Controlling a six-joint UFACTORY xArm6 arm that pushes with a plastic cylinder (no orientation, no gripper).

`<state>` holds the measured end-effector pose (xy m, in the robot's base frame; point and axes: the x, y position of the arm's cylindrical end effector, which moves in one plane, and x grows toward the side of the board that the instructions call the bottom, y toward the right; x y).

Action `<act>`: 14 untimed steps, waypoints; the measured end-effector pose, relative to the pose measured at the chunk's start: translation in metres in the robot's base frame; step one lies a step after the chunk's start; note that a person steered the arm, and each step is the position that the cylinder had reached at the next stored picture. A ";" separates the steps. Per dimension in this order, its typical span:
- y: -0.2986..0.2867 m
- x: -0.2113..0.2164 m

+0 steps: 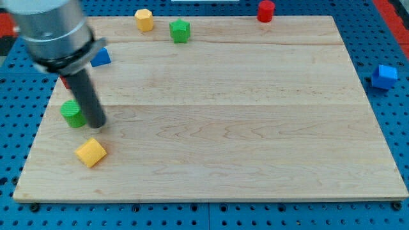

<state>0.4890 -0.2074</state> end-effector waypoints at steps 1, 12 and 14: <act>-0.004 0.003; 0.320 -0.138; 0.301 -0.088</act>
<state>0.4013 0.0935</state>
